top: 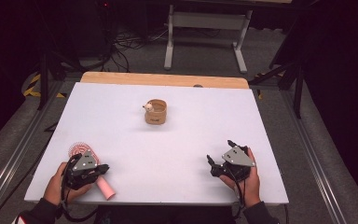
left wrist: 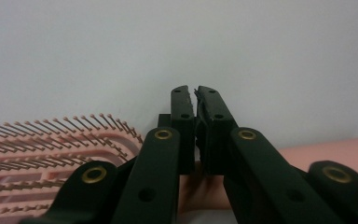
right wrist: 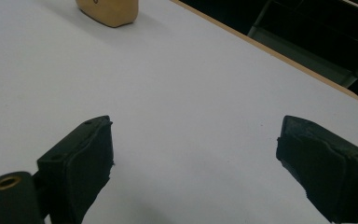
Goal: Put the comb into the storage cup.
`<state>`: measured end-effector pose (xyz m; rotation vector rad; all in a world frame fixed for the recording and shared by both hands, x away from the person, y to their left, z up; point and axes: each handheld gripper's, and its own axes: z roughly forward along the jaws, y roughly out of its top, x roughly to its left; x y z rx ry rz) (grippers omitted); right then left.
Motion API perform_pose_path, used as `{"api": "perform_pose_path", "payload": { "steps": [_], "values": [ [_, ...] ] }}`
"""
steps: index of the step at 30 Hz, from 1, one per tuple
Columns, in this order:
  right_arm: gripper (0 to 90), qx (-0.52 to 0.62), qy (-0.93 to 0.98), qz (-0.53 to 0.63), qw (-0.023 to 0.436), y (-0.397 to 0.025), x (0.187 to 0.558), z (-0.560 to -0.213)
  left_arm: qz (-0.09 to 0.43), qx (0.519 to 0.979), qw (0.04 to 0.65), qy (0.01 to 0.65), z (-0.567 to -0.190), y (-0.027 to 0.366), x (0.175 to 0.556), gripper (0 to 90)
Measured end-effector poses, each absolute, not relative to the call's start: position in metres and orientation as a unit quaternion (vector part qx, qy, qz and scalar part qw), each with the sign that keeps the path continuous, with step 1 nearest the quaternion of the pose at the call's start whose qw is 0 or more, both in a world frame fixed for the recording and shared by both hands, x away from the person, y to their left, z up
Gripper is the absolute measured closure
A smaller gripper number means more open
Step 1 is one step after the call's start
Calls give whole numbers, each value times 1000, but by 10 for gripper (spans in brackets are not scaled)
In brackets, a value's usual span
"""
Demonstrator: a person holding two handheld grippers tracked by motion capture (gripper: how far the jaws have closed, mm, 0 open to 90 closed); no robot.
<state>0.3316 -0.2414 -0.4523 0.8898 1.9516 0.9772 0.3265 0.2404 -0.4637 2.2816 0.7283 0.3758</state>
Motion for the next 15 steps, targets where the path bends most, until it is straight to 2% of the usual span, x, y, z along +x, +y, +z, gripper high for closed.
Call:
{"api": "perform_pose_path", "payload": {
  "steps": [4,11,15],
  "values": [
    [111,357,760,389,379,-243,333,-451,151,865,385,285,-456,251,322,859],
    [111,360,759,388,380,-245,335,-452,175,845,400,309,-448,274,313,867],
    [112,364,753,394,380,-248,335,-452,194,823,416,335,-441,301,307,873]
  ]
}}
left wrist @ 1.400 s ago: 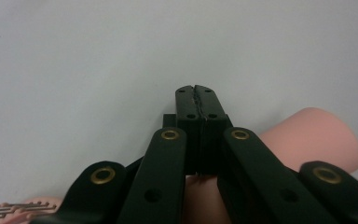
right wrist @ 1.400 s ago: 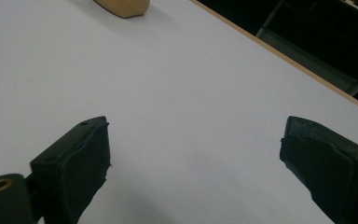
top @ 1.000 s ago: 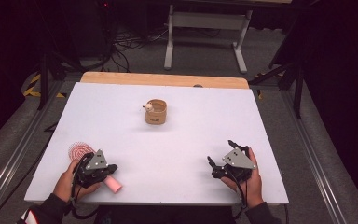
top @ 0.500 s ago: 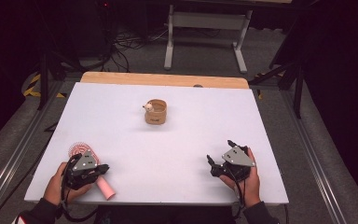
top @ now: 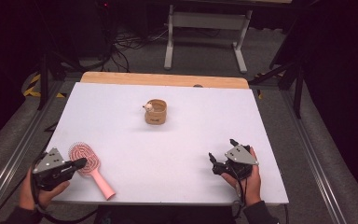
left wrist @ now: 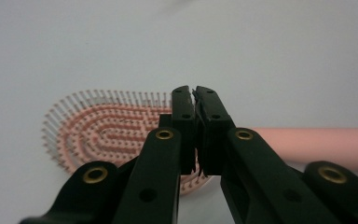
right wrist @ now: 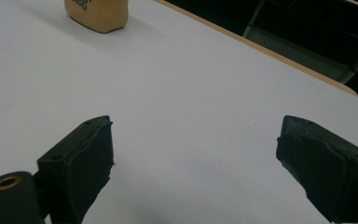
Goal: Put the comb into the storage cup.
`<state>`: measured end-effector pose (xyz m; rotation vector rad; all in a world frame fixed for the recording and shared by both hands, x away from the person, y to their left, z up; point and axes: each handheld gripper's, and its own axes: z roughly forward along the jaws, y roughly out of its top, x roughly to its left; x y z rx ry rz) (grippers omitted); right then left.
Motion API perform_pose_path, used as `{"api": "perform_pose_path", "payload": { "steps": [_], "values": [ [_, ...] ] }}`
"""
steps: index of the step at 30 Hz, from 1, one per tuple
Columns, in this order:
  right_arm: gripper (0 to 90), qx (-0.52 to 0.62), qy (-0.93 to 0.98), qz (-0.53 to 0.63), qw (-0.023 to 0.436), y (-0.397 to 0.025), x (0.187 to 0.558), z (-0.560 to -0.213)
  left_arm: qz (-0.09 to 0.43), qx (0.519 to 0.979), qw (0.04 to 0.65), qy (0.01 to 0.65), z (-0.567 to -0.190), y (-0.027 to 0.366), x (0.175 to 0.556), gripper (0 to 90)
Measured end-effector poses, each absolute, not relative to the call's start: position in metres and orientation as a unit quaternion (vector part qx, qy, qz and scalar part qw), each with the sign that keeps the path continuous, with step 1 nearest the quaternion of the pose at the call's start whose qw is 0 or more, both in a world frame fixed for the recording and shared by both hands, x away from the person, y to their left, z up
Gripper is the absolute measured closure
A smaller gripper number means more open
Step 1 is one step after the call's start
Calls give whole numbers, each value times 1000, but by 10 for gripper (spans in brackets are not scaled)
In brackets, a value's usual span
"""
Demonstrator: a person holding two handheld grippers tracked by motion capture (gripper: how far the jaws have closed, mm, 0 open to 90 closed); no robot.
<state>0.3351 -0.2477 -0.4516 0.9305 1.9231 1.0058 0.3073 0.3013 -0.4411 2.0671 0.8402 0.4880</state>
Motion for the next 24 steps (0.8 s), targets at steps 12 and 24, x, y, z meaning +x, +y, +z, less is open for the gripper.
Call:
{"api": "perform_pose_path", "payload": {
  "steps": [12,24],
  "values": [
    [113,355,758,389,384,-248,335,-452,202,803,369,422,-462,345,313,900],
    [110,345,763,389,385,-248,334,-450,169,803,353,450,-478,332,341,891]
  ]
}}
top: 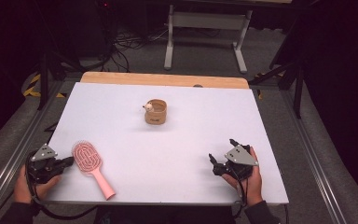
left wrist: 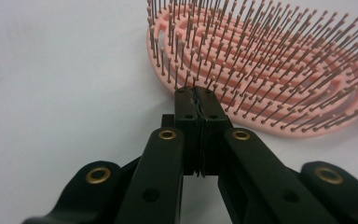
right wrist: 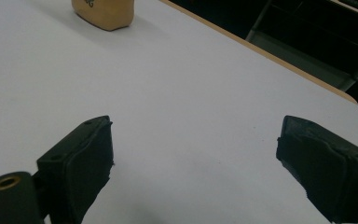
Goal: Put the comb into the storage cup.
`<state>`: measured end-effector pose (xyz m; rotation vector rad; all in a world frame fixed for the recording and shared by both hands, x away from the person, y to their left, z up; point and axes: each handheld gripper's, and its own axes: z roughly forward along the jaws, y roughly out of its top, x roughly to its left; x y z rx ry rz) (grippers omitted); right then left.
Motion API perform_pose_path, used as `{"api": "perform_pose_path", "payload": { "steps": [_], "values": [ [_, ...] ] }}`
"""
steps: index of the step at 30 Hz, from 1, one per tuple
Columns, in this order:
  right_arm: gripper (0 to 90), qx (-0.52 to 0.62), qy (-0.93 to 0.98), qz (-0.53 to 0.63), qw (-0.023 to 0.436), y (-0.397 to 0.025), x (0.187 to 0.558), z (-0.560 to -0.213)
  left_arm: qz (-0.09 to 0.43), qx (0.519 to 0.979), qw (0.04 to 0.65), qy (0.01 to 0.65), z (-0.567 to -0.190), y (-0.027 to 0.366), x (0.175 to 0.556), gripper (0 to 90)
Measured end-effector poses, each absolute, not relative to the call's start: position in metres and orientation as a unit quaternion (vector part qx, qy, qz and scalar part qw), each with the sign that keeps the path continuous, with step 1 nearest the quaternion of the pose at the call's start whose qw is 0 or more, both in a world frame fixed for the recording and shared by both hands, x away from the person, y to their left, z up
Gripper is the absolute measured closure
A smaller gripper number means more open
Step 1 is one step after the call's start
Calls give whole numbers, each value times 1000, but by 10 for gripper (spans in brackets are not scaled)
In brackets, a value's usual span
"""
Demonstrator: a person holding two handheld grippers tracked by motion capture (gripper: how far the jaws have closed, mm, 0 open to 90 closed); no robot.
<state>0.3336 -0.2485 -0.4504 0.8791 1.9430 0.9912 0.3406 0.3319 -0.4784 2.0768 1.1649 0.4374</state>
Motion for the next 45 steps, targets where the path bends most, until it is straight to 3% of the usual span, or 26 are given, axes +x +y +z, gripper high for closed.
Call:
{"api": "perform_pose_path", "payload": {
  "steps": [10,20,26,30,35,38,42,43,45],
  "values": [
    [109,339,769,385,382,-247,335,-453,172,843,327,392,-471,268,396,863],
    [108,343,768,381,384,-251,335,-453,155,862,326,357,-468,239,424,861],
    [109,350,757,383,397,-253,334,-450,176,852,345,352,-457,240,421,812],
    [110,352,748,396,400,-255,331,-447,202,832,389,339,-444,245,393,762],
    [111,350,747,398,402,-253,331,-447,212,829,400,328,-433,248,370,698],
    [111,346,750,396,402,-251,330,-446,214,824,408,329,-426,247,356,627],
    [108,342,754,390,403,-252,331,-447,230,818,398,347,-421,242,338,402],
    [108,341,755,383,409,-252,332,-446,229,814,398,357,-421,239,330,402],
    [108,348,749,387,410,-256,333,-445,240,807,389,374,-422,235,321,240]
  ]
}}
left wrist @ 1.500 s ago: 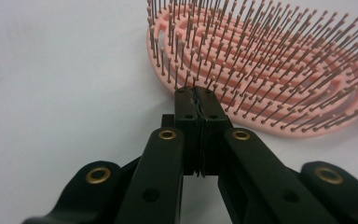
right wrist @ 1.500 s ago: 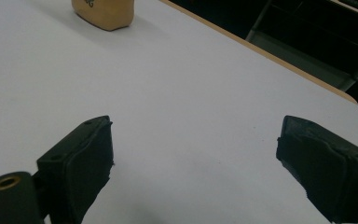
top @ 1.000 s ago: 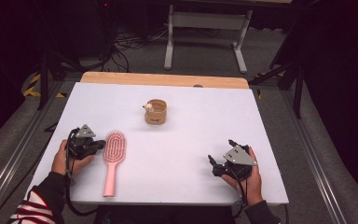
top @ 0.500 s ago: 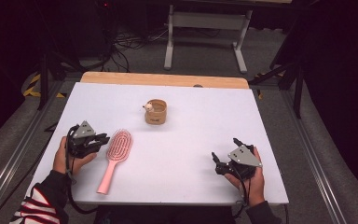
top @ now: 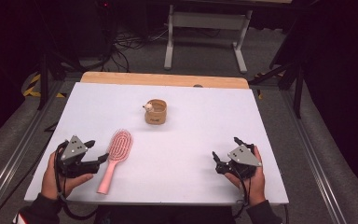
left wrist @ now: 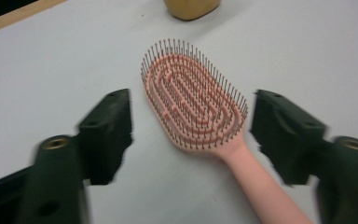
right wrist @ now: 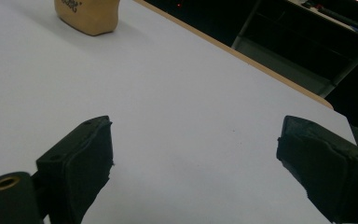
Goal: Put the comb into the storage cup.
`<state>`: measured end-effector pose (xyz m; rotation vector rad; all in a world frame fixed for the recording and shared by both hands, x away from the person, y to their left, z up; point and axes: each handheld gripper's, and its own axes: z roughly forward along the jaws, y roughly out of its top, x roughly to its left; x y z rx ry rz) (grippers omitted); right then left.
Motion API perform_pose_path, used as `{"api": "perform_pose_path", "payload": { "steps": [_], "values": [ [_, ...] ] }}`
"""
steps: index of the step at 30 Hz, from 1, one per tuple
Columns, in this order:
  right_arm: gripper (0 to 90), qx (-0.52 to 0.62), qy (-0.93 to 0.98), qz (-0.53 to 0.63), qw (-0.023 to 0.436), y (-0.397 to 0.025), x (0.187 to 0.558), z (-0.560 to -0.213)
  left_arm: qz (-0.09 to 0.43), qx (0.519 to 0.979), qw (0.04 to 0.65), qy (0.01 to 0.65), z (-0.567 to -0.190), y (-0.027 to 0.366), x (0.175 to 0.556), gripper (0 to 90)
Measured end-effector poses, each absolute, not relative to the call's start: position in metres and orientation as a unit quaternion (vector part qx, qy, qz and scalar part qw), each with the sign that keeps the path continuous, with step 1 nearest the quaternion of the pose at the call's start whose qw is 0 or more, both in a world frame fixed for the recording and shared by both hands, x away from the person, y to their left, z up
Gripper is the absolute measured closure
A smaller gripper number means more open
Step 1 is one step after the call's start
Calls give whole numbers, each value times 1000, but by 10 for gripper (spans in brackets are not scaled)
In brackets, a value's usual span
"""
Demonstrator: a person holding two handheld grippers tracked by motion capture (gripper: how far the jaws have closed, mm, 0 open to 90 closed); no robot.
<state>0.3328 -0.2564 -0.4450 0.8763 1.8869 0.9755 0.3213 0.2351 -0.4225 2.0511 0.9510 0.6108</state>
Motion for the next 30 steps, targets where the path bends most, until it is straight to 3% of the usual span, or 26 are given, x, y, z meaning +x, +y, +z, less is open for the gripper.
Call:
{"api": "perform_pose_path", "payload": {
  "steps": [2,4,6,10,13,16,20,24,30],
  "values": [
    [110,361,741,395,407,-260,333,-444,243,800,382,393,-427,233,314,123],
    [111,362,740,397,405,-260,333,-443,248,793,374,412,-435,232,305,106],
    [112,353,744,393,410,-257,331,-443,219,785,374,442,-446,232,300,96],
    [111,342,748,391,412,-253,330,-443,204,796,345,453,-455,227,298,101],
    [118,340,752,384,415,-251,330,-443,178,797,326,476,-455,220,303,170],
    [120,344,749,384,416,-252,331,-443,154,803,333,470,-457,213,309,180],
    [119,345,750,382,415,-252,332,-443,149,803,333,472,-457,204,314,181],
    [123,340,754,385,409,-250,330,-444,143,798,321,489,-461,199,323,290],
    [121,330,759,385,408,-244,328,-445,150,792,300,510,-468,197,332,365]
  ]
}}
